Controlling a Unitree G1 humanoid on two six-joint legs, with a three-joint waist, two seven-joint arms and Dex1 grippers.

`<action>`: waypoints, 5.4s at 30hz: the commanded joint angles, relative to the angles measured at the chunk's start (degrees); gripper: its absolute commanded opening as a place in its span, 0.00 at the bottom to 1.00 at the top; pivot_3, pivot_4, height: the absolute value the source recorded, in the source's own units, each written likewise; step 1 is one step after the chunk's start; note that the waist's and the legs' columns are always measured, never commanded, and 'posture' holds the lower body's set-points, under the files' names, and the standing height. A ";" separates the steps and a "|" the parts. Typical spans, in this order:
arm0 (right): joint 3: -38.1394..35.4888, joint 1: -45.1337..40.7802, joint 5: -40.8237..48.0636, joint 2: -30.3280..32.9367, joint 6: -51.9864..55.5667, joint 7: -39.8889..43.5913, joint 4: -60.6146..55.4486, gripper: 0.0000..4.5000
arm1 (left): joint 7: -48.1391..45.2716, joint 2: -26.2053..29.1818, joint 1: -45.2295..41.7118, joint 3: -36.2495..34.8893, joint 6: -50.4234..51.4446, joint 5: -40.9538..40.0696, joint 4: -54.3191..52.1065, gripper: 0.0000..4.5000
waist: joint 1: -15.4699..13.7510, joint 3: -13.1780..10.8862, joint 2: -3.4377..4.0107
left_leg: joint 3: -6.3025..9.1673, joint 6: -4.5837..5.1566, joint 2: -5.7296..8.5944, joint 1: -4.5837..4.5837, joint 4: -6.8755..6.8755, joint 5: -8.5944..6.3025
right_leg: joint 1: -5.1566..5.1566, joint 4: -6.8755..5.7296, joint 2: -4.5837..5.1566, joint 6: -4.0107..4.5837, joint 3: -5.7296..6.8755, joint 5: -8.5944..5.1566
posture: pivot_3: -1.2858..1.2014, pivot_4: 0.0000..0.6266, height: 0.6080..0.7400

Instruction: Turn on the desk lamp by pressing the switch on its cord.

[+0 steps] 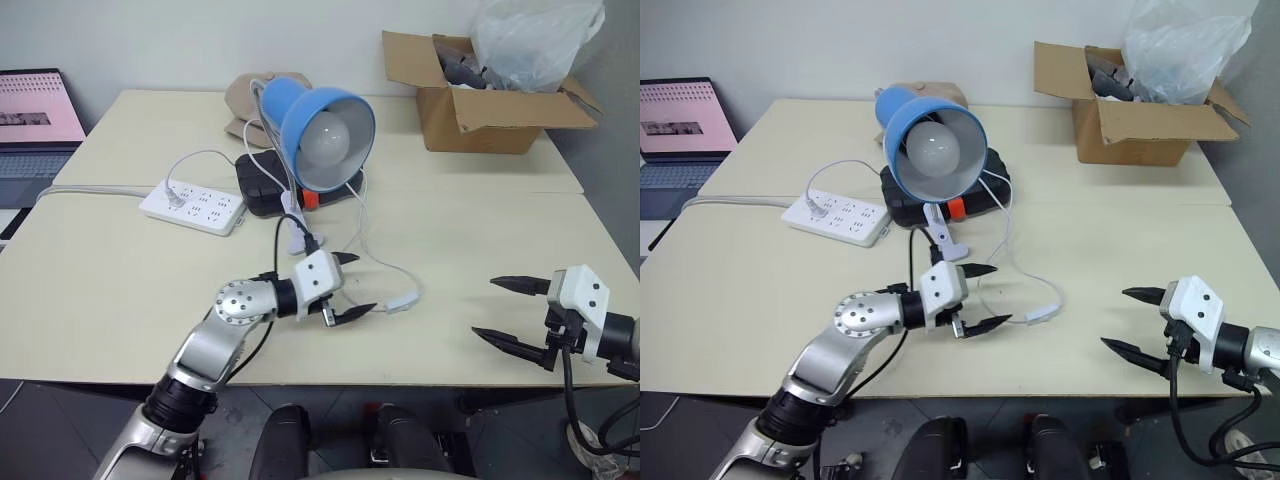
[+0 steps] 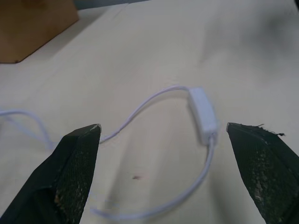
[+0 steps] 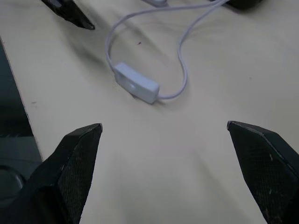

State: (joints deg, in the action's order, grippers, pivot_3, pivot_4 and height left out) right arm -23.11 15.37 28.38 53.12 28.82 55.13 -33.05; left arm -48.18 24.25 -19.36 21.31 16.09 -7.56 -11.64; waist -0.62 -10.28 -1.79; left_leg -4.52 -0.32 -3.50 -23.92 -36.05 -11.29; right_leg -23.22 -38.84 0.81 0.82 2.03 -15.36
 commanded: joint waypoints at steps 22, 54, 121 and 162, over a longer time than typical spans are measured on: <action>-7.92 2.69 4.42 1.60 9.61 -0.46 -7.89 1.00 | -2.18 -5.88 -5.21 5.99 -0.83 5.57 10.50 0.70 | 0.10 0.00 -0.01 | 0.34 0.00 0.09 -0.04 -0.06 0.00 | 0.04 -0.03 -0.07 -0.01 0.12 0.01 | 0.52 0.24 1.00; 11.56 -19.52 10.75 -0.59 15.73 -7.45 -8.92 1.00 | -14.16 6.01 -3.81 -7.65 0.45 -6.96 3.76 0.09 | 0.74 -0.01 -0.03 | 0.41 0.00 -0.03 -0.04 -0.04 0.01 | 0.02 -0.05 -0.21 0.03 0.14 -0.01 | 0.52 0.24 1.00; 40.68 -48.39 -10.06 -17.20 2.35 6.25 17.91 0.45 | -16.43 9.11 -2.27 -9.18 0.31 -7.99 1.35 0.09 | 0.66 -0.04 -0.08 | 0.26 0.00 -0.10 -0.16 -0.05 0.01 | -0.10 -0.09 -0.17 0.10 0.13 -0.04 | 0.52 0.24 1.00; 27.20 -28.15 -10.03 -4.63 5.46 -1.66 3.24 1.00 | -7.63 5.95 -5.54 -10.56 -14.23 2.28 13.55 0.98 | 0.70 -0.04 -0.08 | 0.22 0.00 -0.08 -0.13 -0.05 0.01 | -0.09 -0.09 -0.14 0.07 0.13 -0.03 | 0.52 0.24 1.00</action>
State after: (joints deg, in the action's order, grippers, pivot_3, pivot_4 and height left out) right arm 5.74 -12.05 18.21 48.00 35.40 53.55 -29.42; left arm -56.65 29.59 -25.01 12.76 1.20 -4.05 5.30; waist 0.08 -10.32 -1.88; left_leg -4.31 -0.32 -3.59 -24.04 -36.10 -11.28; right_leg -23.30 -38.93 0.68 0.89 2.15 -15.39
